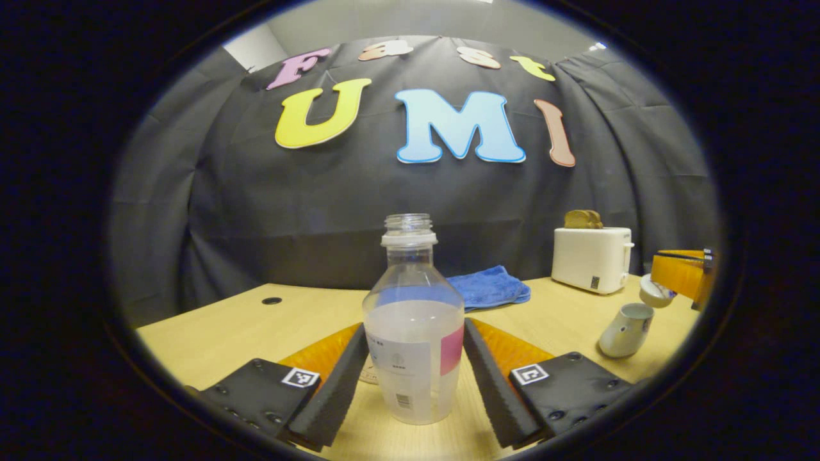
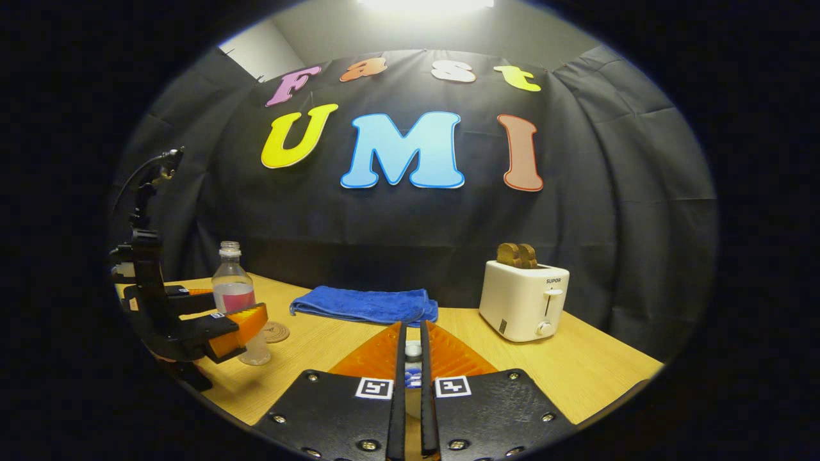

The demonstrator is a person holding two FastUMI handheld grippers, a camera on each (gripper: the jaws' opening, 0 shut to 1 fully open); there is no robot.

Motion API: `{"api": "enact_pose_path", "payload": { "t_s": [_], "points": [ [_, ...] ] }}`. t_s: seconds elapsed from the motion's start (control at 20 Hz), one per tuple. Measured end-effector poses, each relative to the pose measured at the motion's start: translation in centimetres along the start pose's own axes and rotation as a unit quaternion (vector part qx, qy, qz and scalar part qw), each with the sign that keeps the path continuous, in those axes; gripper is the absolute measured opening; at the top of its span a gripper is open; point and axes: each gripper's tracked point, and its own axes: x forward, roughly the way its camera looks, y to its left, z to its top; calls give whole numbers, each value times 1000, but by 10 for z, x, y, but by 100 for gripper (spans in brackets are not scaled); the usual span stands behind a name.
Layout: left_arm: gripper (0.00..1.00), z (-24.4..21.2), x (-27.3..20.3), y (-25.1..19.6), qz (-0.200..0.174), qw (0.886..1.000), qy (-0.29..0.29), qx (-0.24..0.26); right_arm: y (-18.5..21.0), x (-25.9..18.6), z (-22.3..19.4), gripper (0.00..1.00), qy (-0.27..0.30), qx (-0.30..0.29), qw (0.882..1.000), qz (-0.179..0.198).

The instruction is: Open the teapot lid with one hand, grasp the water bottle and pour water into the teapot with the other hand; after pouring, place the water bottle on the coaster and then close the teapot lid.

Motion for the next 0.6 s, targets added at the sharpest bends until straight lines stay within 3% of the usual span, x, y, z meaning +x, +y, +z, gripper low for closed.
{"api": "enact_pose_path", "payload": {
  "t_s": [0.1,0.3,0.6],
  "points": [
    [88,-2,-4,3,8,1000,1,3,3,-15,1,10,1,-5,1000,4],
    [86,-1,-11,5,16,1000,1,3,9,-58,5,10,-2,0,1000,9],
    [86,2,-22,-6,-1,1000,16,10,19,-111,9,10,-6,-7,1000,21]
  ]
}}
